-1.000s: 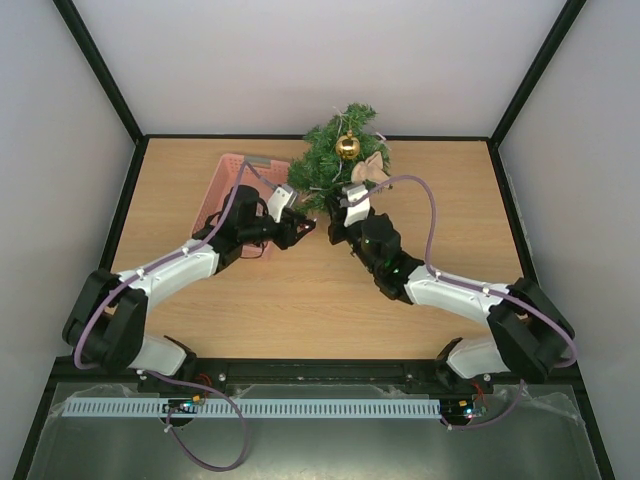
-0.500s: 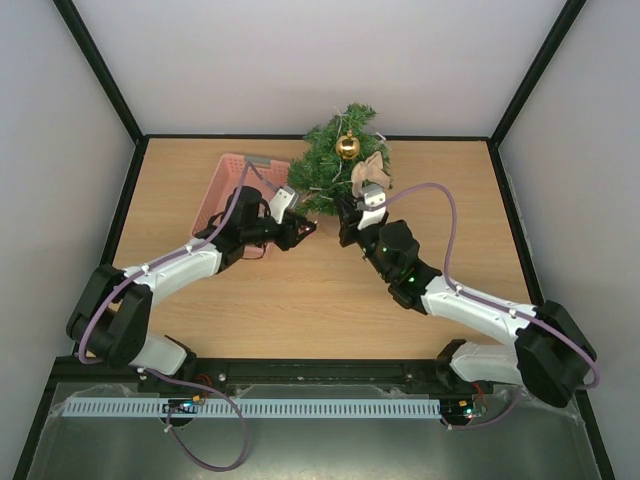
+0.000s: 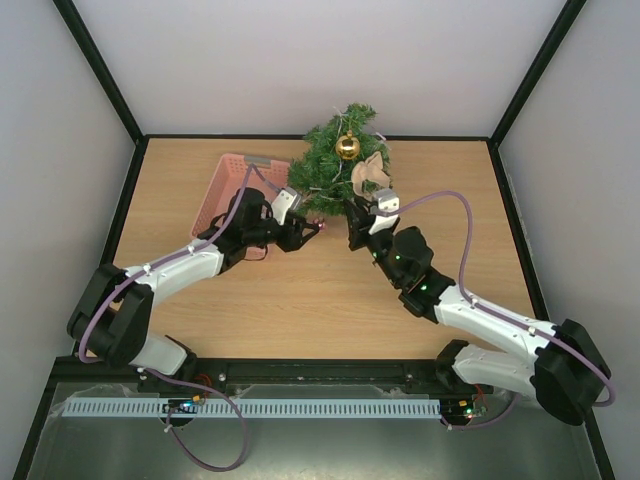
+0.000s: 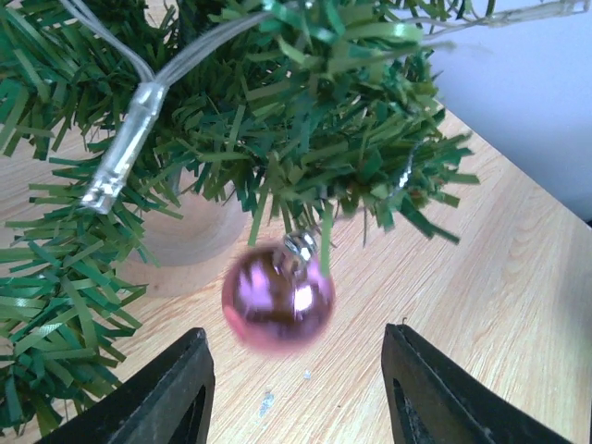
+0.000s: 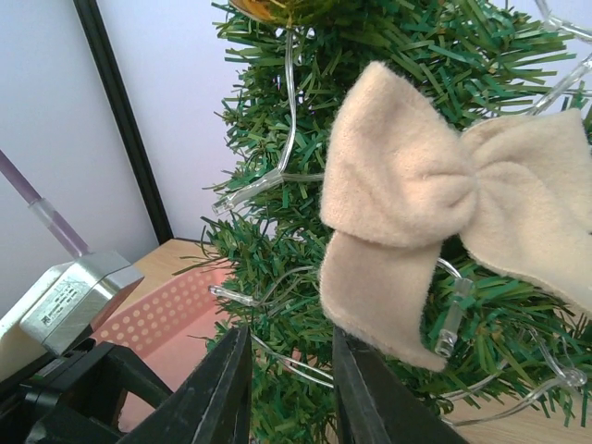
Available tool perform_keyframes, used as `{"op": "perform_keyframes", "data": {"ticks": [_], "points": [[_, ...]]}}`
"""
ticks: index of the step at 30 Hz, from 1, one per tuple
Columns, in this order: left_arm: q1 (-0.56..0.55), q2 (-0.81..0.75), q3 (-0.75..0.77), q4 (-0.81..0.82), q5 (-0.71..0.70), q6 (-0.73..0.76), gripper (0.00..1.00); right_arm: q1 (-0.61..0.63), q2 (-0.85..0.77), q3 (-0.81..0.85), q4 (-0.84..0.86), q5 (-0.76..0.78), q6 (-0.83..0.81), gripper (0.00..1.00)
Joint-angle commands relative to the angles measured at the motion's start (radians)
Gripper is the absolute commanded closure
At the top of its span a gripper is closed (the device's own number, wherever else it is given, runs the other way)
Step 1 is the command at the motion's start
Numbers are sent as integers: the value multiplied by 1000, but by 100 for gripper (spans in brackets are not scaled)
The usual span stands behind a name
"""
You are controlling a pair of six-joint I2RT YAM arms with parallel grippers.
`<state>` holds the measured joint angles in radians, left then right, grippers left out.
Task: Decorate the small christmas tree
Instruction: Hang the decoration item on the Christmas tree, then pick up the decoration item from the storage box.
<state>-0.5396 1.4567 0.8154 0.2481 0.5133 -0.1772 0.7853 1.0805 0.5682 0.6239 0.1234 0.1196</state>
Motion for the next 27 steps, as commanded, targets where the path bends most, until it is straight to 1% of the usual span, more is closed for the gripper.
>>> {"op": "perform_keyframes", "data": {"ticks": [1, 4, 6, 9, 12, 15, 18, 20, 23, 27], "points": [[-6, -27, -12, -4, -24, 7, 47, -3, -43, -17, -33, 18, 22, 76], [-6, -45, -19, -9, -54, 9, 41, -4, -75, -26, -49, 18, 37, 73], [-6, -52, -22, -16, -68, 13, 39, -4, -102, -40, -57, 18, 47, 71], [-6, -75, -18, -38, -82, 12, 38, -4, -147, -42, -112, 26, 69, 62], [-6, -126, -20, -68, -125, 6, 37, -3, -208, -42, -193, 28, 108, 50], [-6, -198, -20, -117, -208, 1, 31, -4, -271, -42, -284, 19, 147, 36], [-4, -259, -15, -172, -307, -10, 26, -3, -335, -47, -371, 4, 172, 16], [3, -278, -1, -227, -374, -3, 22, -3, -368, -44, -426, -3, 191, 0], [36, -264, 35, -328, -481, 6, 20, -4, -411, -26, -514, 2, 240, 2], [126, -192, 93, -466, -521, 5, 17, -3, -466, -12, -597, 52, 318, 2]]}}
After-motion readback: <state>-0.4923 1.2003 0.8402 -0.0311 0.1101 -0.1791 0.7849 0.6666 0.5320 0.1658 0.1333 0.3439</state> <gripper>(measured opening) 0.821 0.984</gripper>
